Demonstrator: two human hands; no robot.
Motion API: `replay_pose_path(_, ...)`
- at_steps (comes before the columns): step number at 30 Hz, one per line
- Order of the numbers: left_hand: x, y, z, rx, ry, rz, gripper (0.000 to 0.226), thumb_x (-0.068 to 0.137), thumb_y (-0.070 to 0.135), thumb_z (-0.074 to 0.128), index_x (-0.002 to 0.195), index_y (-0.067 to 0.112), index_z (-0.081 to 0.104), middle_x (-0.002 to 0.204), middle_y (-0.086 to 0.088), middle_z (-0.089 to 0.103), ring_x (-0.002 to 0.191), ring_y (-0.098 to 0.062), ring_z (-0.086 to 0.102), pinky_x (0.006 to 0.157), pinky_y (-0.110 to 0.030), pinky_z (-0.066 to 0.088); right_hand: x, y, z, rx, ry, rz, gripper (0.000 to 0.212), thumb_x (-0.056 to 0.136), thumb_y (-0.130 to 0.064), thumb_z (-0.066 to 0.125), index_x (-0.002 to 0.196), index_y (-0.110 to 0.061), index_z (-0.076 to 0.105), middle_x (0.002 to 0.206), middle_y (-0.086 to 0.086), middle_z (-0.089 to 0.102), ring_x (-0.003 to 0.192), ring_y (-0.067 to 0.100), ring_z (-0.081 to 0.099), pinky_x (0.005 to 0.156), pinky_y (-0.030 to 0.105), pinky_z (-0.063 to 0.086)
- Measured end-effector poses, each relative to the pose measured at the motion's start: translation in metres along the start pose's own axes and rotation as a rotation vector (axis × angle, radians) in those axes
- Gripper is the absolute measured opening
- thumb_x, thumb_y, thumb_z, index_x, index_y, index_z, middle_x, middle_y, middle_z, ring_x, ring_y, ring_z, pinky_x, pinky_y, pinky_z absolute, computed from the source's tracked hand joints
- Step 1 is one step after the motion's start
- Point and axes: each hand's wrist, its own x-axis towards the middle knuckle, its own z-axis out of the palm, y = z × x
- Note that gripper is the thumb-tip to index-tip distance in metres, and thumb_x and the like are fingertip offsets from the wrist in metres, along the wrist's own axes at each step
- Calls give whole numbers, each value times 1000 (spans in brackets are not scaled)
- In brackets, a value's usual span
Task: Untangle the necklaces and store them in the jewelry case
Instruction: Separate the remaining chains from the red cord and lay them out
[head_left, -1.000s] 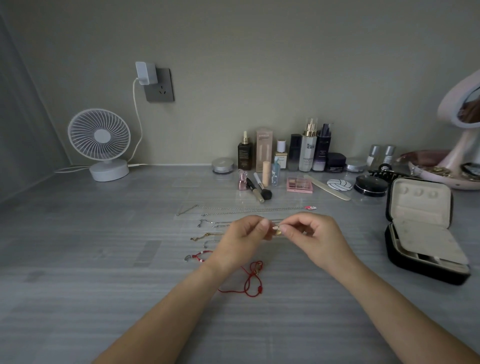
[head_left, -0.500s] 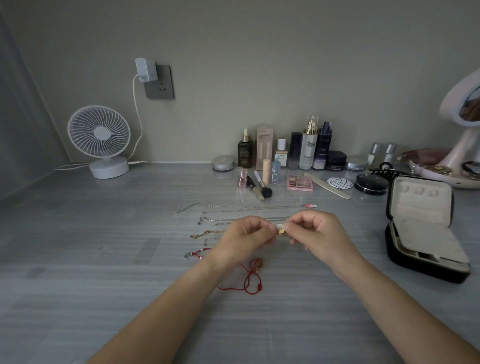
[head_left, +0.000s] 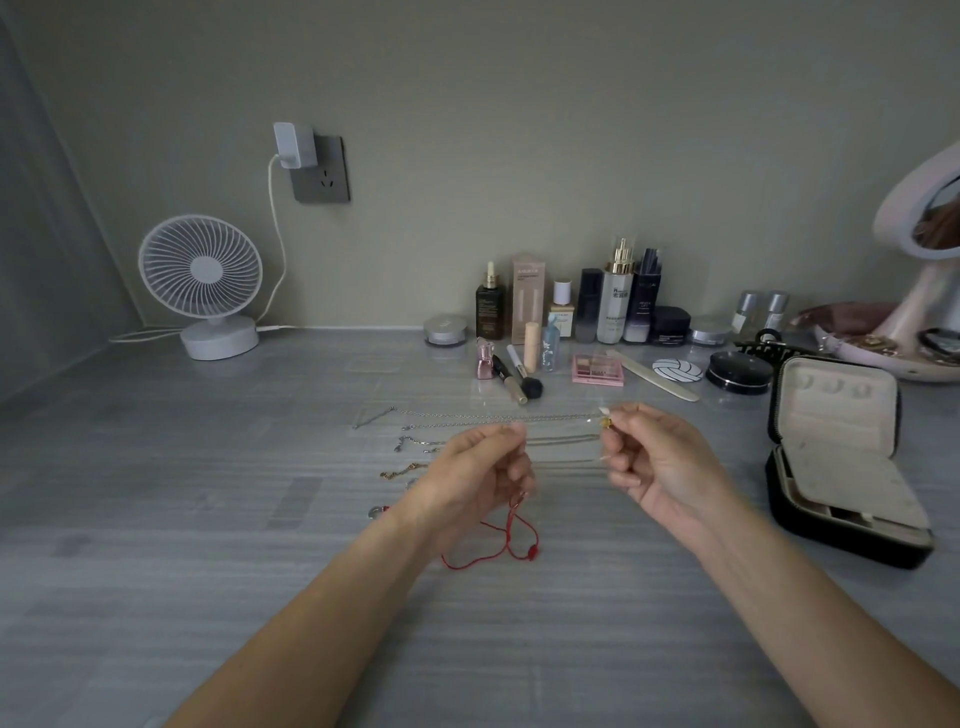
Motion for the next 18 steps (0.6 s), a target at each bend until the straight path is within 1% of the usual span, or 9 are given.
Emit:
replay_pose_path(3,0,1,-3,-5,18,13,27,80,34,56,62,15,48,48,4,39,51,-13,49,71,-31,43,0,1,-1,0,-3,-3,23,91,-5,42,71,-13,50,45,-4,46,44,9,38,41,18,30)
replay_pose_path(5,0,3,-6,-2,32,20,27,79,35,56,59,17,50,47,4,38,51,-13,48,72,-31,45,1,0,-2,40,12,-16,24,92,-5,42,70,-13,49,45,-4,44,46,10,41,51,22,37)
replay_pose_path(8,1,5,-9,-9,63,34,28,78,35,57,58,17,50,48,4,38,50,-13,46,71,-31,42,1,-2,-4,133,-3,-26,26,93,-7,41,69,-13,48,43,-4,37,43,11,44,67,31,48)
replay_pose_path(9,1,5,-10,-17,71,41,28,78,35,57,58,17,50,49,3,38,50,-13,45,69,-30,42,1,-2,-4,146,-16,-24,26,93,-8,40,69,-14,47,43,-5,35,41,11,42,66,32,51)
replay_pose_path(11,1,6,-10,-29,91,45,29,81,32,56,58,16,49,49,3,37,49,-13,42,62,-25,42,0,-4,-6,127,-27,-19,26,94,-9,40,69,-17,47,42,-7,32,38,8,35,52,27,50)
replay_pose_path(13,2,8,-11,-37,106,42,30,86,29,53,60,15,47,48,4,35,47,-11,37,53,-20,40,0,-4,-6,77,-29,-23,26,93,-10,40,69,-18,45,42,-8,30,35,6,29,38,20,36)
replay_pose_path(15,2,9,-13,-43,109,47,29,84,30,54,60,15,46,48,5,32,45,-9,33,54,-20,37,1,-4,-7,52,-37,-34,26,93,-9,40,69,-17,47,42,-8,29,34,5,25,34,17,22)
replay_pose_path(16,3,10,-14,-40,101,52,28,81,32,55,61,15,46,49,5,31,45,-9,31,56,-22,36,2,-3,-8,40,-40,-40,28,93,-8,40,68,-17,48,42,-8,29,34,5,24,33,17,19)
replay_pose_path(18,2,11,-17,-16,78,60,27,79,33,57,62,16,44,49,5,32,45,-9,31,57,-22,35,2,-3,-9,13,-43,-50,30,93,-8,40,66,-17,48,43,-7,29,34,5,23,32,16,17)
